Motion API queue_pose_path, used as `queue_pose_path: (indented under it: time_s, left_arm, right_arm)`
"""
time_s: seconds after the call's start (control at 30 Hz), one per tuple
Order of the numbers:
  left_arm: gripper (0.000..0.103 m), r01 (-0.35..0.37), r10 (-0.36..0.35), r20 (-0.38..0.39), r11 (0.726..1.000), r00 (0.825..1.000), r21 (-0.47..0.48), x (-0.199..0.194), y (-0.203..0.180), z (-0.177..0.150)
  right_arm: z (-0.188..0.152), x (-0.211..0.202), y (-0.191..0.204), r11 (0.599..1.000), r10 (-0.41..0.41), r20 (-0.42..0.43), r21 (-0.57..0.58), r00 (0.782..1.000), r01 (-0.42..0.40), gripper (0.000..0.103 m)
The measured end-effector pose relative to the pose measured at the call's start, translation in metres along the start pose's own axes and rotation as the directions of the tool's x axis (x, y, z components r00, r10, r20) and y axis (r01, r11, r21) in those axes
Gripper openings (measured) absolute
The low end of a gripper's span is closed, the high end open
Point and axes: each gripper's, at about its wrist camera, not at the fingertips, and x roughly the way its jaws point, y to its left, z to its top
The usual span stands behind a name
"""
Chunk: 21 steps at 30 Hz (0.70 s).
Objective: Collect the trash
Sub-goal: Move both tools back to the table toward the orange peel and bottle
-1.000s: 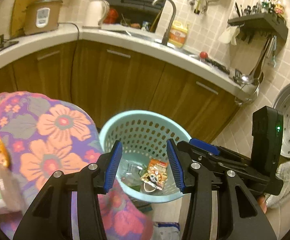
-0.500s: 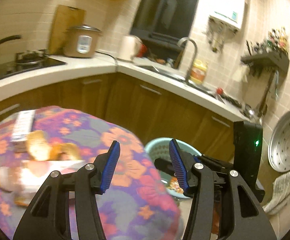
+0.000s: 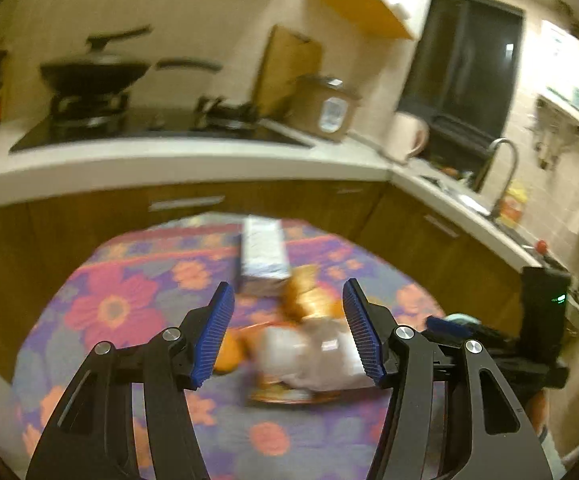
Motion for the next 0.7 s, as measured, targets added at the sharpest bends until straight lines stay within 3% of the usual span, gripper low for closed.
queue_pose_path:
  time_s: [0.23,0.57,0.63,0.7]
  left_arm:
    - [0.055,-0.069,0.052,-0.177,0.994,0.983,-0.09,0.064,0.053,-0.02]
    - [0.055,-0.053,0.02,-0.199,0.985,0.98,-0.164,0.08,0.077,-0.036]
    - [0.055,-0.044,0.012,-0.19,0.986,0.982,-0.163,0.077,0.076,-0.037]
    - [0.055,-0.043,0.011,-0.19,0.986,0.982,-0.164,0.079,0.077,-0.038]
  right_arm:
    - [0.006,0.019,-0.014,0.997,0.06,-0.022,0.055,0.998,-0.059,0.067]
    - [-0.004,0.006,0.019,0.985,0.15,-0.11,-0.072,0.982,-0.159,0.076]
    - [-0.01,0.003,0.039,0.979,0.092,-0.111,-0.173,0.99,-0.111,0.088]
    - [-0.017,0.006,0.058,0.96,0.001,-0.097,-0.279,0.995,-0.028,0.094]
